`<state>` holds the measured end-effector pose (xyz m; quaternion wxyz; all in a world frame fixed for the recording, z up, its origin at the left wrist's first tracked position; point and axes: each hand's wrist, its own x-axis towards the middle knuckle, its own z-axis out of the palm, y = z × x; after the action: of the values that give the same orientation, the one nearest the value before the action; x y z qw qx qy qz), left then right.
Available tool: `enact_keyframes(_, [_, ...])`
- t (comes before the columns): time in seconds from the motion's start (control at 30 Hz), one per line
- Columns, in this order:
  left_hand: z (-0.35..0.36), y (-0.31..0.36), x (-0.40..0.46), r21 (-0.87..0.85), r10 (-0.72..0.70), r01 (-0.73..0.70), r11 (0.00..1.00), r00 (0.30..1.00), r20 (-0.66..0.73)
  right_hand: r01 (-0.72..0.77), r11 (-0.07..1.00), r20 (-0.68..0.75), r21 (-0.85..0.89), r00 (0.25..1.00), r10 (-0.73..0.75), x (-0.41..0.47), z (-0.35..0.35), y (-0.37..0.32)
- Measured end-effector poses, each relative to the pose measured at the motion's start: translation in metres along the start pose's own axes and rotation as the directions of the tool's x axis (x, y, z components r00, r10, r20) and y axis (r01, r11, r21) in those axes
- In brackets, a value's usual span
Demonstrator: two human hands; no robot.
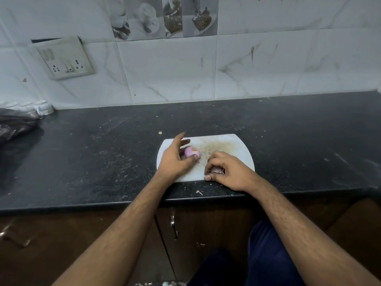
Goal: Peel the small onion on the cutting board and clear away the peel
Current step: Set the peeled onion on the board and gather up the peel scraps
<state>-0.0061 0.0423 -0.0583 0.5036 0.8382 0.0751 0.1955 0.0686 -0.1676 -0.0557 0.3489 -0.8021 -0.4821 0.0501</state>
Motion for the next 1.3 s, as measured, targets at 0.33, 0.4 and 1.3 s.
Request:
enact_keyframes(0.33, [0.003, -0.002, 0.000, 0.061, 0.007, -0.008, 0.998, 1.000, 0.002, -0.288, 0.925, -0.227, -0.247, 0.946, 0.233, 0.007, 0.004, 0.006])
enact_keyframes(0.4, [0.004, 0.000, -0.002, 0.094, 0.022, -0.022, 0.995, 1.000, 0.008, -0.269, 0.918, -0.186, -0.293, 0.957, 0.222, 0.008, 0.005, 0.003])
enact_keyframes(1.3, [0.058, 0.033, -0.025, 0.537, 0.437, -0.538, 0.650, 0.842, 0.315, -0.180, 0.768, -0.445, 0.614, 0.725, 0.526, -0.014, -0.020, 0.006])
